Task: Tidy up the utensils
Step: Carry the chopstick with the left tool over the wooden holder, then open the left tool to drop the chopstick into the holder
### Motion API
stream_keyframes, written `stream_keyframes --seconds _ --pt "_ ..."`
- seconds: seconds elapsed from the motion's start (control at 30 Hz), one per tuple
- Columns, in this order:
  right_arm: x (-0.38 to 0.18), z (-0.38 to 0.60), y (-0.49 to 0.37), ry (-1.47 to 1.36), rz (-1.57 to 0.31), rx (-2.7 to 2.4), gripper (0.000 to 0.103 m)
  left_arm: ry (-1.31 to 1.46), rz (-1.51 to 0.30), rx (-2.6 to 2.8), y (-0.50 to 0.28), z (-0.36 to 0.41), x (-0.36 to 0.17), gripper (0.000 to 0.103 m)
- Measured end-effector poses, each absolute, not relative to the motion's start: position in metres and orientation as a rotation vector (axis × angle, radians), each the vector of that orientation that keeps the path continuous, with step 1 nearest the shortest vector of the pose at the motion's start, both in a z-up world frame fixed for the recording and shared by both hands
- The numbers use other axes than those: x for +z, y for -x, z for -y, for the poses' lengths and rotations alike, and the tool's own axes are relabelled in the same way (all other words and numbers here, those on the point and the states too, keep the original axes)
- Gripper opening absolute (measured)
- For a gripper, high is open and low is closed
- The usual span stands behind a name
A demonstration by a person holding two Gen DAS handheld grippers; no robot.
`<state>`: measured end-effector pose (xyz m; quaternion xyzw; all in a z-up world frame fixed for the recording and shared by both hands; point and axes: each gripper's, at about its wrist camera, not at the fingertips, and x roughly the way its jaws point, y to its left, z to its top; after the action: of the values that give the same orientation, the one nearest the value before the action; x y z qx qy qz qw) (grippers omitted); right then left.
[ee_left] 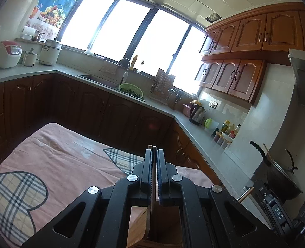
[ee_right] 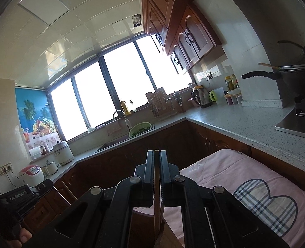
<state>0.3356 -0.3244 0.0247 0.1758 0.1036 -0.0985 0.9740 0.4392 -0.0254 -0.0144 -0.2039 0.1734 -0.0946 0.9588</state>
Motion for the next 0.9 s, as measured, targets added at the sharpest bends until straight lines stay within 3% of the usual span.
stream_keyframes --seconds 0.6,0.67,0.73,0.8,0.83,0.87,0.9 --pt "0.021 0.332 -0.345 -0.344 -0.286 -0.186 0.006 0.400 -0.426 -0.213 -0.452 0.012 -0.010 0.003" --pt "0.022 0.331 -0.346 -0.347 -0.293 -0.178 0.010 0.392 -0.430 -0.211 -0.452 0.011 -0.008 0.005" --pt "0.024 0.330 -0.347 -0.342 -0.297 -0.175 0.010 0.394 -0.431 -0.212 -0.450 0.010 -0.007 0.015" --pt "0.027 0.329 -0.344 -0.335 -0.296 -0.173 0.012 0.402 -0.420 -0.200 -0.444 0.007 -0.006 0.043" --pt "0.028 0.329 -0.343 -0.336 -0.293 -0.173 0.018 0.405 -0.411 -0.198 -0.439 0.005 -0.005 0.046" --pt "0.030 0.330 -0.340 -0.341 -0.290 -0.175 0.034 0.405 -0.408 -0.195 -0.436 0.003 -0.004 0.049" --pt "0.032 0.331 -0.337 -0.349 -0.285 -0.173 0.043 0.404 -0.411 -0.195 -0.432 0.002 -0.003 0.053"
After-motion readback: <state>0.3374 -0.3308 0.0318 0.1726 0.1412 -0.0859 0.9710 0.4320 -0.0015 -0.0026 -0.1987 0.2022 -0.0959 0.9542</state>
